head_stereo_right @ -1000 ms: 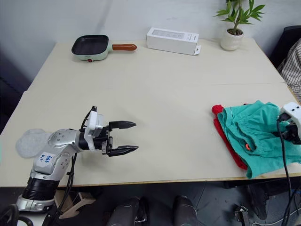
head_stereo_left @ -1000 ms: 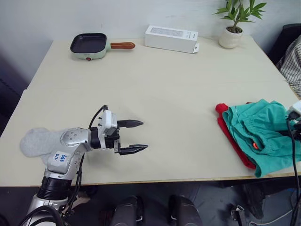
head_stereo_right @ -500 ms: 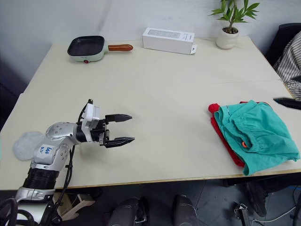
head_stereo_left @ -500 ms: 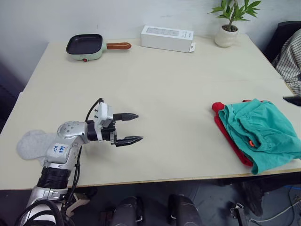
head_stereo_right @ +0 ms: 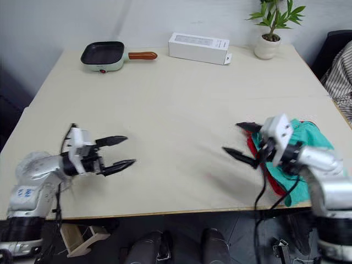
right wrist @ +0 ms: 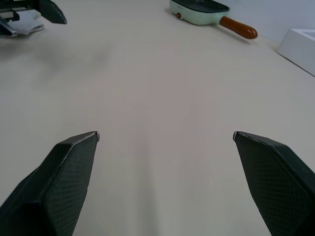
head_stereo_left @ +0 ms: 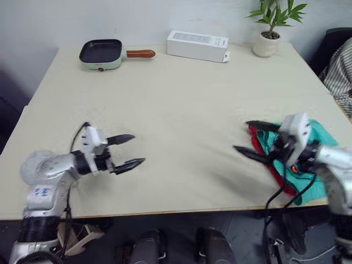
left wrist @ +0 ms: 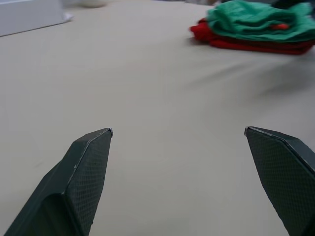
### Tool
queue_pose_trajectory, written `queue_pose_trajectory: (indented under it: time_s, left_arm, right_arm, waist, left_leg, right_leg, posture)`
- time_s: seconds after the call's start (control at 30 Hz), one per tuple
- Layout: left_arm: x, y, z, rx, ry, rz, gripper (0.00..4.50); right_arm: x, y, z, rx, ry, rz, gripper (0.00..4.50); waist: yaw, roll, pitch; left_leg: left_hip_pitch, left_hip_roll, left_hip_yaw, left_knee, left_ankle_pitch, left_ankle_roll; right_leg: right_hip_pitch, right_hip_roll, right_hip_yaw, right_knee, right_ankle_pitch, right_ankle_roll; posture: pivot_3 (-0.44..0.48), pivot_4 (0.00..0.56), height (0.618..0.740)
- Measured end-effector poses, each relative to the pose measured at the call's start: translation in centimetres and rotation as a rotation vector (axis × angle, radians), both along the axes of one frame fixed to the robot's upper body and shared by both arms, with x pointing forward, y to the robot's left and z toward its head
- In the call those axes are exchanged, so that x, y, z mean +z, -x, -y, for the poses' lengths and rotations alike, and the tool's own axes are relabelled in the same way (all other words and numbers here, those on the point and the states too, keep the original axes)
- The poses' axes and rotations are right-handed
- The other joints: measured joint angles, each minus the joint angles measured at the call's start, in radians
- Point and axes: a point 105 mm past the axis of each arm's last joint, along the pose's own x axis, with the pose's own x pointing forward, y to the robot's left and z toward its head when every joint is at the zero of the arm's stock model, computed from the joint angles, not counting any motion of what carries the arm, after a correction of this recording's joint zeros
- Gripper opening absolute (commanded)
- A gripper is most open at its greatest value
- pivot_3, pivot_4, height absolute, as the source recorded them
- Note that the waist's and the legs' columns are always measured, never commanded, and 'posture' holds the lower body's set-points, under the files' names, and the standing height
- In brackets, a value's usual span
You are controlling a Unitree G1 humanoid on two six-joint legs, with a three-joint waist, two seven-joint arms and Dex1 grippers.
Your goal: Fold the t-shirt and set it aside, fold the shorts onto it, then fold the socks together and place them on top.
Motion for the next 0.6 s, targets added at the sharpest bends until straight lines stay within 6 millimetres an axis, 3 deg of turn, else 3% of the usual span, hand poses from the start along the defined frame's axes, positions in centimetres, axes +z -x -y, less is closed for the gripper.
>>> queue_pose_trajectory:
  time_s: [0.1, 0.2, 0.4, 0.6]
  left_arm:
    - [0.2, 1.9, -3.0, 0.127, -0.032, 0.004, 4.50]
    - [-0.2, 4.6, -7.3, 0.320, -0.050, -0.044, 4.50]
    - [-3.2, 12.2, -14.2, 0.663, -0.049, -0.158, 4.50]
    - [-5.0, 18.2, -18.8, 0.965, -0.028, -0.189, 4.50]
  right_arm:
    - [-1.9, 0.5, -0.7, -0.038, -0.008, 0.020, 4.45]
    - [-4.0, 1.6, -1.1, -0.064, -0.008, 0.003, 4.45]
    - [-4.1, 3.0, -2.3, 0.048, -0.034, 0.076, 4.45]
    - [-4.1, 5.2, -3.9, 0.280, -0.035, 0.145, 4.45]
  waist:
    - [0.002, 0.000, 0.000]
    - [-0.005, -0.002, -0.001]
    - [-0.011, -0.006, -0.004]
    - [-0.003, -0.019, -0.011]
  left_leg:
    - [0.000, -0.002, 0.001, -0.001, -0.001, 0.001]
    - [0.000, 0.000, 0.001, -0.001, -0.002, -0.001]
    - [0.003, 0.002, 0.002, -0.001, -0.007, -0.007]
    - [0.007, 0.006, -0.001, -0.001, -0.014, -0.003]
  right_leg:
    - [-0.001, 0.000, 0.001, 0.000, 0.000, 0.000]
    - [0.000, 0.000, 0.003, -0.001, 0.000, 0.000]
    - [0.000, 0.001, 0.003, -0.002, -0.002, -0.003]
    - [-0.001, 0.001, 0.004, -0.004, -0.004, -0.007]
  posture:
    - [0.000, 0.150, 0.740]
    - [0.000, 0.150, 0.740]
    - [0.000, 0.150, 0.740]
    - [0.000, 0.150, 0.740]
